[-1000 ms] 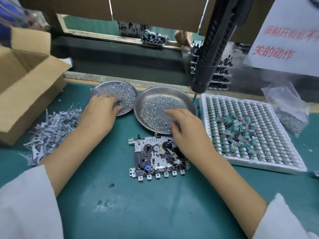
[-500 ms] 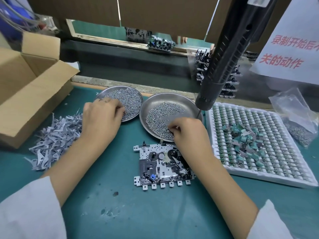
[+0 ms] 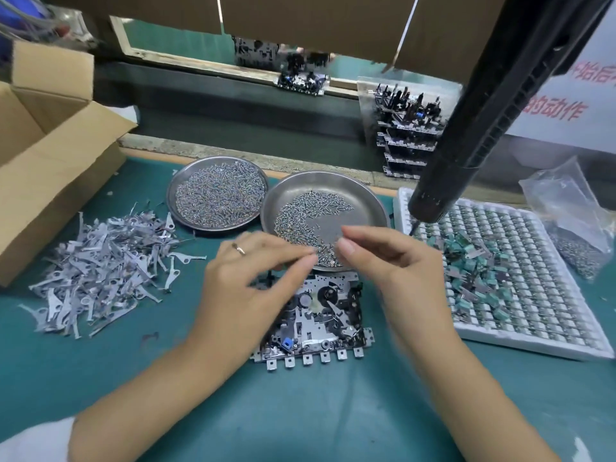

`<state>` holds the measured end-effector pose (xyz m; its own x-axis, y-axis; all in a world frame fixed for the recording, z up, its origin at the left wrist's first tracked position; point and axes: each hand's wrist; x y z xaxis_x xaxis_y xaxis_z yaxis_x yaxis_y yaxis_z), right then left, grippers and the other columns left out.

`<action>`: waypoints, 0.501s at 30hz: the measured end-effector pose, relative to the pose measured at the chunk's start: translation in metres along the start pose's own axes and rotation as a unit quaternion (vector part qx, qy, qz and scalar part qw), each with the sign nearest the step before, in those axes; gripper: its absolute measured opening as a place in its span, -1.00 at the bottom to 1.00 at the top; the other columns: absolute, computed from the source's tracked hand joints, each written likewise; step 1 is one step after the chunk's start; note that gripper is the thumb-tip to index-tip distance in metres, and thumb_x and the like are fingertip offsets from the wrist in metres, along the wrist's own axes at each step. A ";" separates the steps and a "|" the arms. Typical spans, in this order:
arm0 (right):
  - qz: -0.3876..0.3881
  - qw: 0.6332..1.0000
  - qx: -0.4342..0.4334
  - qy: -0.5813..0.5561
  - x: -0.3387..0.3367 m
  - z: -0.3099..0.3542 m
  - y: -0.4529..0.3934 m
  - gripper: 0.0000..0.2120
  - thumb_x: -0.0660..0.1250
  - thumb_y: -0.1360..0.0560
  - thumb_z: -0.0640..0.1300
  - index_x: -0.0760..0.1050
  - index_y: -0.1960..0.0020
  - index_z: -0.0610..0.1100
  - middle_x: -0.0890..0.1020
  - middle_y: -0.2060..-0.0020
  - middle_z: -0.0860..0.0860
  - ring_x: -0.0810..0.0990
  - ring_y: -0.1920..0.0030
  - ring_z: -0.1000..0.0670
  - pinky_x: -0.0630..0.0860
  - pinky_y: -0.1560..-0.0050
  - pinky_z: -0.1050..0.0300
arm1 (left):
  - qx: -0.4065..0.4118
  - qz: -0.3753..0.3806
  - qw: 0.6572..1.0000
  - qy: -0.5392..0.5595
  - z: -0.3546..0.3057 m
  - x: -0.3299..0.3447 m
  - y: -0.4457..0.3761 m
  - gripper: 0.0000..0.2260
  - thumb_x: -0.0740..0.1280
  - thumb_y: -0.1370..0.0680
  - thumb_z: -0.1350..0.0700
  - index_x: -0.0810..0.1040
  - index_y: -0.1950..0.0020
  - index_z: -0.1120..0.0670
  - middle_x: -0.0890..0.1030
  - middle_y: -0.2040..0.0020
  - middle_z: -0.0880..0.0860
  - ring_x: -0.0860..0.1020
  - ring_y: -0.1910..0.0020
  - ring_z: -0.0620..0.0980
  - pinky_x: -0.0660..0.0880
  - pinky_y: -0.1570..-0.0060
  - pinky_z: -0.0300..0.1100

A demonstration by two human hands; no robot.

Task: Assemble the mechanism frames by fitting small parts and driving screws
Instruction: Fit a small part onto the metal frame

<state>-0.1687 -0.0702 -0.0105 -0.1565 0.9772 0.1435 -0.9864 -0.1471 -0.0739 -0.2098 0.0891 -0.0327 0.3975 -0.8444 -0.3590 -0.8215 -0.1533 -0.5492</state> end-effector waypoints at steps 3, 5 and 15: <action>0.035 0.990 0.081 -0.109 0.001 -0.002 0.009 -0.80 0.49 -0.18 -0.20 0.70 0.18 -0.12 0.70 0.26 -0.08 0.68 0.25 0.03 0.57 0.19 0.28 | 0.016 -0.016 0.999 0.025 -0.004 0.009 0.005 -0.80 0.40 -0.44 0.01 0.64 -0.05 -0.02 0.64 0.14 -0.12 0.58 0.14 -0.05 0.44 0.08 0.23; 0.054 0.981 0.113 -0.145 0.002 -0.003 0.012 -0.81 0.48 -0.18 -0.23 0.70 0.19 -0.15 0.70 0.27 -0.08 0.67 0.27 0.04 0.57 0.20 0.28 | 0.003 -0.027 0.998 0.050 -0.004 0.011 0.007 -0.78 0.42 -0.44 0.02 0.64 -0.07 0.00 0.64 0.15 -0.11 0.59 0.13 -0.02 0.43 0.07 0.26; 0.075 0.980 0.133 -0.127 0.000 0.001 0.013 -0.83 0.47 -0.17 -0.23 0.70 0.24 -0.14 0.70 0.31 -0.08 0.68 0.27 0.04 0.58 0.24 0.27 | -0.023 -0.030 0.997 0.062 -0.004 0.011 0.011 -0.68 0.40 -0.44 -0.02 0.52 -0.18 -0.10 0.63 0.11 -0.14 0.57 0.13 -0.02 0.43 0.06 0.24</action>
<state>-0.1813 -0.0721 -0.0109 -0.2759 0.8765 0.3944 -0.9239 -0.3550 0.1427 -0.2158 0.0761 -0.0400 0.3961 -0.8893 -0.2285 -0.8165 -0.2273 -0.5308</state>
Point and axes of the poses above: each hand's wrist, its own y-axis away from the middle knuckle, its own x-axis out of the palm, z = x × y
